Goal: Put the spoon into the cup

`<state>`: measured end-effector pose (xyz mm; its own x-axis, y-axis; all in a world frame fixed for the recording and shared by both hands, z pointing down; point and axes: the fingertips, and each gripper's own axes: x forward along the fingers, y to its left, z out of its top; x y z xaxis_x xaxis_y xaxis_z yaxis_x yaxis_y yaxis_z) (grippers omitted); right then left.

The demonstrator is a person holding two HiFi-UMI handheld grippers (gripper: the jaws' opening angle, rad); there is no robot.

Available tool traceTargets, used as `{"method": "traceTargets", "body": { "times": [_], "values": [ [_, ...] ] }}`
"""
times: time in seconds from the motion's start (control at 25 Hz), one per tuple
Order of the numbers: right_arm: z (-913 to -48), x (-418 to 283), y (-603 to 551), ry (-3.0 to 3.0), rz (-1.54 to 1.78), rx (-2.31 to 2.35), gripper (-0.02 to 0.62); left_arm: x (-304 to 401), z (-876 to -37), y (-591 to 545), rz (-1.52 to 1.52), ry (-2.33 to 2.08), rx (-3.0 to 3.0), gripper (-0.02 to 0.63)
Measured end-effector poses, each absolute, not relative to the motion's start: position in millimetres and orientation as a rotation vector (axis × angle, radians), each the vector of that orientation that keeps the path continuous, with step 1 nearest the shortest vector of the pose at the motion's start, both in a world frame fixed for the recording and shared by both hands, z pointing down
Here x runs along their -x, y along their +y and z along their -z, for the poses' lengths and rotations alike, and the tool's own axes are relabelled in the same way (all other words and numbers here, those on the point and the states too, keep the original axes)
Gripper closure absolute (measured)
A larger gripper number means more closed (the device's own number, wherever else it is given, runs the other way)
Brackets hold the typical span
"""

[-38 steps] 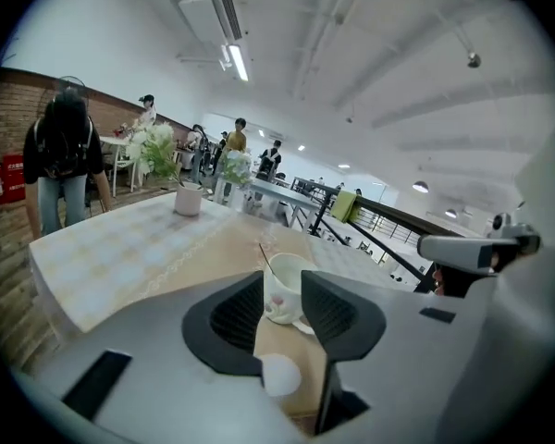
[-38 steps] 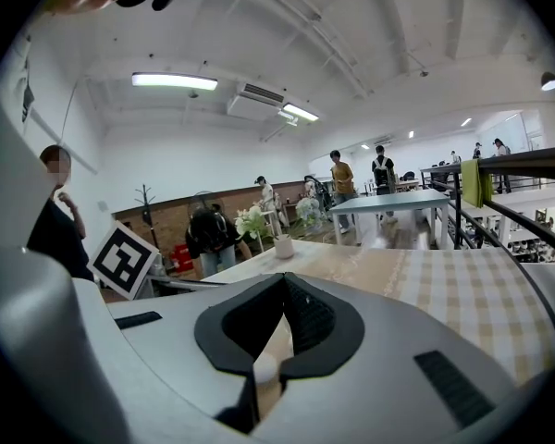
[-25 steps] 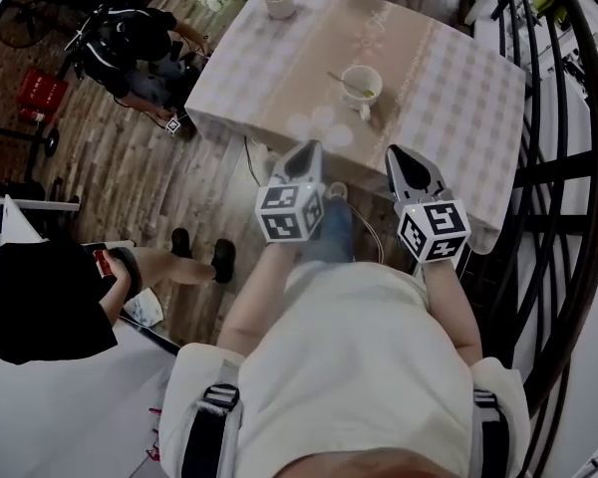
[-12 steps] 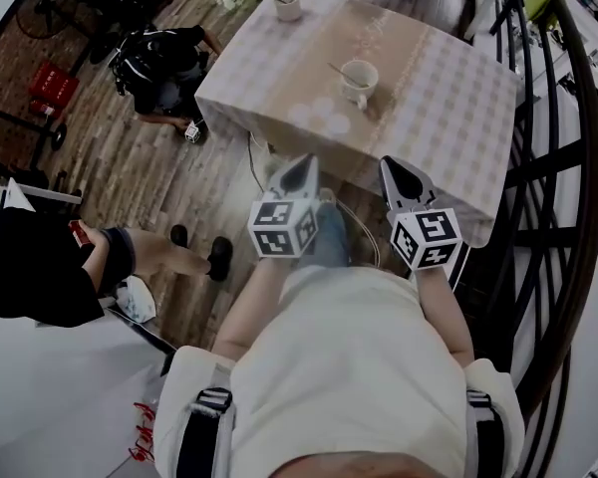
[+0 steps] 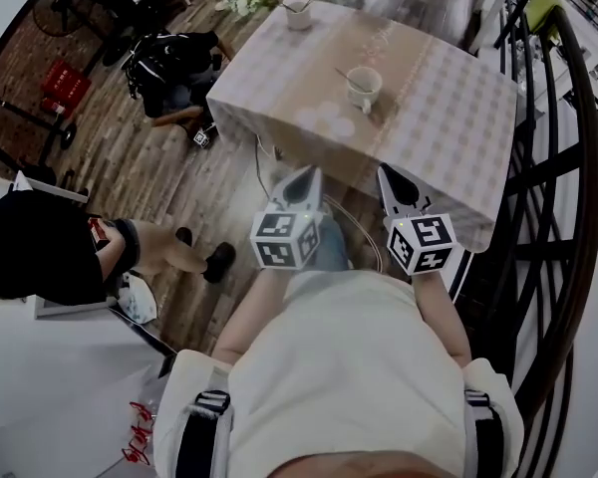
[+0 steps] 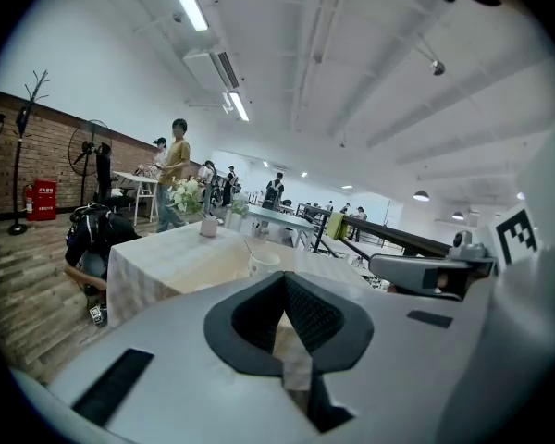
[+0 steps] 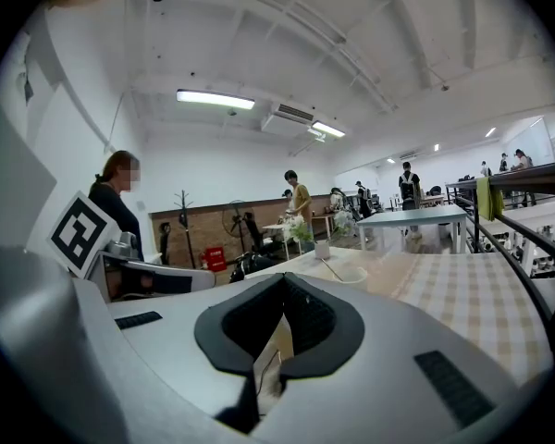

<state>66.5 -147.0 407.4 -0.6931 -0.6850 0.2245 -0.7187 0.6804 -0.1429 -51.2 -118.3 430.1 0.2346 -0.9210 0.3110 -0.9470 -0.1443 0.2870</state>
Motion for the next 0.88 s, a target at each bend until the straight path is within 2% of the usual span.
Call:
{"method": "traceTargets", "body": {
  "times": [0.88],
  "values": [
    [-409.7, -61.7, -150.0, -2.724, -0.285, -1.136, 0.597, 51.5, -422.7, -127.3, -0.055, -1.704, -2.104, 0.603]
  ]
}}
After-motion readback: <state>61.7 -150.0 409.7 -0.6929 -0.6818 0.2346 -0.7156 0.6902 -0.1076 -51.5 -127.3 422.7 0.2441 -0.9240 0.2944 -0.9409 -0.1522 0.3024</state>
